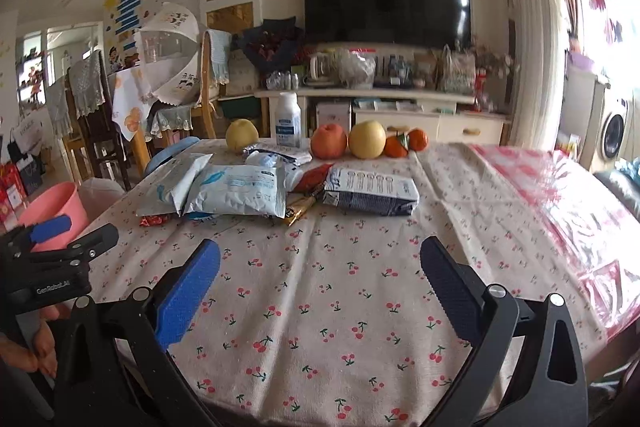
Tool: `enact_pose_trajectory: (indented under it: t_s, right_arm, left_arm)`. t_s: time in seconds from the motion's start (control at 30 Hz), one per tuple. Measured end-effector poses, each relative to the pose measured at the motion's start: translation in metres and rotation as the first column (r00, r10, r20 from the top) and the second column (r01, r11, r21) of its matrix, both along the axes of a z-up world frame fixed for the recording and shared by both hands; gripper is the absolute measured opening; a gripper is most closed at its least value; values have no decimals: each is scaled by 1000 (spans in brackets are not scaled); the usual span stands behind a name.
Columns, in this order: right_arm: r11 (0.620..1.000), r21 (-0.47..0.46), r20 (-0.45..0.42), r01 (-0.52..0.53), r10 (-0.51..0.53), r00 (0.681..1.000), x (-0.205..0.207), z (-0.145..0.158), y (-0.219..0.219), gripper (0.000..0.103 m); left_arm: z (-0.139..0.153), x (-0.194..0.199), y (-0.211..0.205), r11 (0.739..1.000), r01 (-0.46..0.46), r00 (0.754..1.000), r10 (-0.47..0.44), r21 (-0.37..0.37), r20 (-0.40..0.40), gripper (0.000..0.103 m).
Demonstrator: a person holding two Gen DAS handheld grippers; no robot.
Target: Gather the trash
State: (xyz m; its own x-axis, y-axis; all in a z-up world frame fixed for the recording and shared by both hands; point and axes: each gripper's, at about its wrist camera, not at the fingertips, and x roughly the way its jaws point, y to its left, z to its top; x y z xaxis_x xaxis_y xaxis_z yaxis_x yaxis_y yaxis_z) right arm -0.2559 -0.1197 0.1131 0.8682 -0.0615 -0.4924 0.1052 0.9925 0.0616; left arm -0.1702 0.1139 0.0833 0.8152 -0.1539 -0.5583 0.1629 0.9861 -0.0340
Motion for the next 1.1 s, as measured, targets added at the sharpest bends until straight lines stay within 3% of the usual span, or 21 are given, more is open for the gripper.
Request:
enact_pose_trajectory:
  t_s: [0.27, 0.57, 0.9, 1.1]
  right_arm:
    - [996, 92, -16, 16, -14, 1000, 17, -3, -27, 99]
    - [947, 313, -104, 71, -40, 994, 54, -23, -80, 99]
    - [950, 297, -174, 97, -46, 984, 113, -41, -108, 99]
    - [944, 297, -206, 144, -84, 975, 145, -49, -137, 98]
  left_arm:
    - [-3, 30, 5, 1000, -11, 1000, 11, -20, -7, 99]
    - [-12, 67, 10, 999, -6, 999, 3, -54, -49, 99]
    - [-24, 123, 8, 992, -2, 993, -13, -123, -116, 99]
    - [-32, 150, 5, 996, -39, 993, 29, -82, -116, 99]
